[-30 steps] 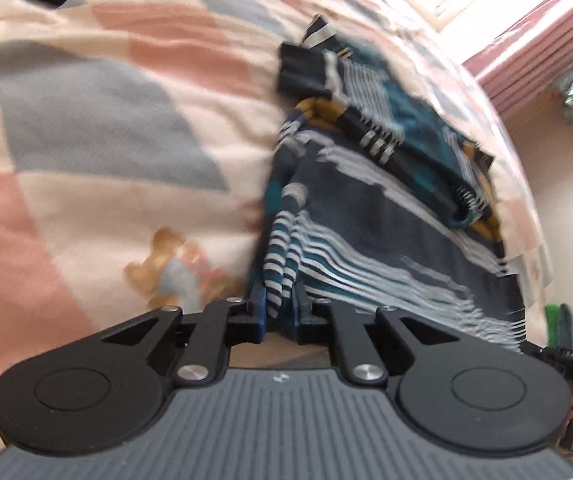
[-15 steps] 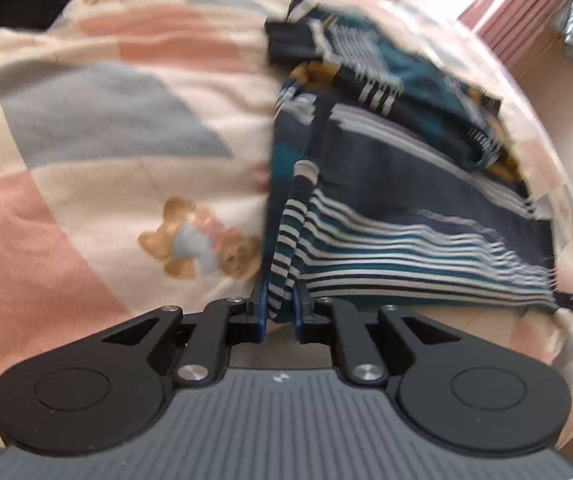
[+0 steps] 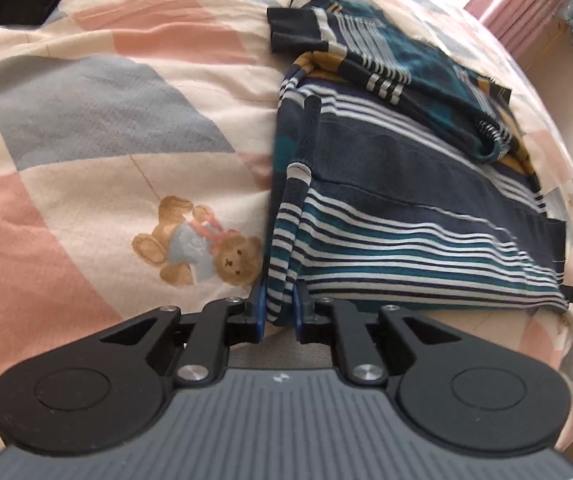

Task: Fold clothes
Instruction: 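Grasp the folded sweater edge with both grippers and lift it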

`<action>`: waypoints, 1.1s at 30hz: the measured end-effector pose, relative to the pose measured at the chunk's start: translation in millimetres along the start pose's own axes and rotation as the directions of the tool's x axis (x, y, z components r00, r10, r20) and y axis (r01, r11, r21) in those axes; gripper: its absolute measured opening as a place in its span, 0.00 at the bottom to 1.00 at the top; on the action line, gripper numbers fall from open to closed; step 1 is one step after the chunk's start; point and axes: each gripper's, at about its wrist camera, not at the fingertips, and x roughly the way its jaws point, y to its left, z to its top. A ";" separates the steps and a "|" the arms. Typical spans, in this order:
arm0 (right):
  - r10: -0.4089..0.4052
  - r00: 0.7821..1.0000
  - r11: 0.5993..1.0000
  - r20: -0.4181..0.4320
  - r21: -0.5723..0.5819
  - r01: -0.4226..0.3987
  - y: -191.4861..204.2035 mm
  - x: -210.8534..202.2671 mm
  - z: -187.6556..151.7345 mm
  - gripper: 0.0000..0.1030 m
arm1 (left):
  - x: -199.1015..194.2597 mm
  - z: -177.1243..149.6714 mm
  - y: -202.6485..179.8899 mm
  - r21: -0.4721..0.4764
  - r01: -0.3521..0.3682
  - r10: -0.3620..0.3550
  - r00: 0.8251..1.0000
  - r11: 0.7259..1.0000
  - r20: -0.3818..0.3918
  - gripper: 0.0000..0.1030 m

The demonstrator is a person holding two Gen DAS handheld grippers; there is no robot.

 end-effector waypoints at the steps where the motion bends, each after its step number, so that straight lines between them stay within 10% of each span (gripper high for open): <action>1: -0.005 1.000 1.000 -0.008 -0.002 0.005 -0.6 3.8 3.7 0.04 | 4.0 2.8 -2.3 0.023 -0.013 0.013 1.000 1.000 -0.011 0.13; 4: -0.023 0.999 0.997 -0.024 -0.071 0.021 4.3 -4.7 9.6 0.16 | -2.1 7.5 -7.1 0.092 -0.045 0.047 0.998 0.995 -0.028 0.19; 6: -0.074 0.997 0.983 0.026 -0.169 0.077 13.8 -24.6 2.3 0.44 | -19.2 6.3 -9.9 0.135 -0.083 0.085 0.996 0.987 -0.010 0.29; 8: -0.144 0.984 0.926 0.106 -0.335 0.172 31.7 -44.6 -11.3 0.46 | -37.5 -3.0 -27.5 0.293 -0.185 0.181 0.983 0.938 0.043 0.27; 11: -0.177 0.956 0.692 0.234 -0.661 0.290 66.0 -56.5 -52.2 0.68 | -41.9 -38.7 -69.3 0.653 -0.336 0.285 0.940 0.679 0.188 0.32; 16: -0.159 0.913 0.030 0.376 -0.922 0.385 81.1 -18.0 -136.9 0.66 | 4.8 -110.0 -100.7 0.888 -0.459 0.255 0.862 0.025 0.438 0.38; 18: -0.125 0.883 -0.172 0.453 -0.886 0.431 70.9 -1.5 -155.4 0.66 | 24.8 -122.5 -94.9 0.870 -0.477 0.238 0.837 -0.123 0.492 0.38; 20: -0.086 0.870 -0.272 0.485 -0.852 0.448 62.7 9.1 -161.9 0.67 | 40.0 -127.8 -87.1 0.843 -0.494 0.228 0.814 -0.213 0.535 0.38; 24: -0.025 0.840 -0.396 0.542 -0.777 0.490 55.2 28.2 -161.5 0.63 | 53.0 -129.5 -76.3 0.800 -0.510 0.168 0.799 -0.317 0.577 0.37; 27: -0.013 0.821 -0.438 0.571 -0.741 0.509 56.8 41.1 -152.7 0.54 | 54.4 -126.7 -69.5 0.797 -0.500 0.138 0.811 -0.339 0.568 0.24; 31: -0.093 0.878 -0.421 0.469 -0.818 0.392 63.6 38.5 -140.6 0.21 | 50.3 -120.3 -64.0 0.816 -0.459 0.120 0.843 -0.352 0.525 0.17; 33: -0.139 0.909 -0.401 0.393 -0.862 0.311 69.7 32.0 -131.7 0.17 | 40.7 -108.1 -66.6 0.858 -0.416 0.128 0.874 -0.301 0.468 0.14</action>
